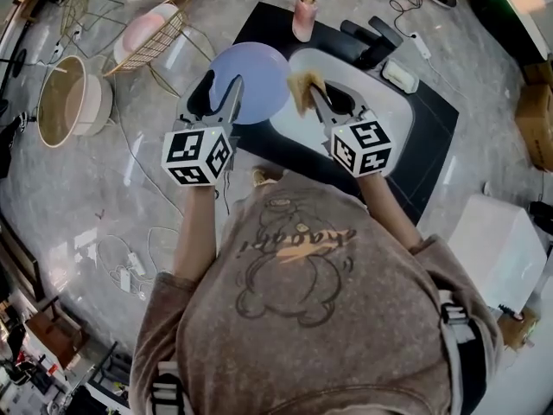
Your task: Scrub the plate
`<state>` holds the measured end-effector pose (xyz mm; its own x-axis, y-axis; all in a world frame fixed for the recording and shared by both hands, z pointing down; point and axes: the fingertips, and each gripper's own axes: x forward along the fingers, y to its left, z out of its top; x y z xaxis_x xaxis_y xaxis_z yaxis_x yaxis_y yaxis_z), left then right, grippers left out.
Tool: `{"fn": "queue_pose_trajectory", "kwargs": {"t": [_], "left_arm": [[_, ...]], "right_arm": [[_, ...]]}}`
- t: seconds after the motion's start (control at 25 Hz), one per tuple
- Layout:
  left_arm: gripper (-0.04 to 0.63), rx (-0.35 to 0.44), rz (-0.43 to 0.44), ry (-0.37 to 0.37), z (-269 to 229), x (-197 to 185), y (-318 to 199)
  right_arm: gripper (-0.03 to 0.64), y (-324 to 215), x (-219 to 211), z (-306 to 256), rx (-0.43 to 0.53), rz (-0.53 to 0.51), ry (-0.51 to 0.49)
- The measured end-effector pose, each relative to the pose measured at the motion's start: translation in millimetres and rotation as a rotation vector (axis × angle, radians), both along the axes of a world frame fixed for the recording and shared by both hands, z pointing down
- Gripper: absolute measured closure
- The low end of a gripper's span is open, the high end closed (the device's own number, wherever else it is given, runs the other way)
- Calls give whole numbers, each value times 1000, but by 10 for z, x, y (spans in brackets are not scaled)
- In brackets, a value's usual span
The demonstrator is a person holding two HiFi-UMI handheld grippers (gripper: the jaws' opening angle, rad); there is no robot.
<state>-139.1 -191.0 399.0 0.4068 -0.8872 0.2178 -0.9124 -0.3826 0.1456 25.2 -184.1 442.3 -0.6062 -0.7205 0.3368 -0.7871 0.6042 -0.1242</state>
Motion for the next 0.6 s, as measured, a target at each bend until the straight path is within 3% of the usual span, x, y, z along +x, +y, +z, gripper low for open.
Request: {"fn": "queue_pose_trajectory", "kwargs": {"t": [0.12, 0.28, 0.6], "left_arm": [[426, 76, -2, -1, -56, 8, 138], [546, 90, -2, 2, 9, 17, 238], [577, 11, -8, 28, 308, 28, 300]], "right_arm": [[565, 28, -33, -37, 29, 1, -7], [565, 56, -50, -61, 55, 5, -23], [565, 106, -82, 12, 69, -1, -52]]}}
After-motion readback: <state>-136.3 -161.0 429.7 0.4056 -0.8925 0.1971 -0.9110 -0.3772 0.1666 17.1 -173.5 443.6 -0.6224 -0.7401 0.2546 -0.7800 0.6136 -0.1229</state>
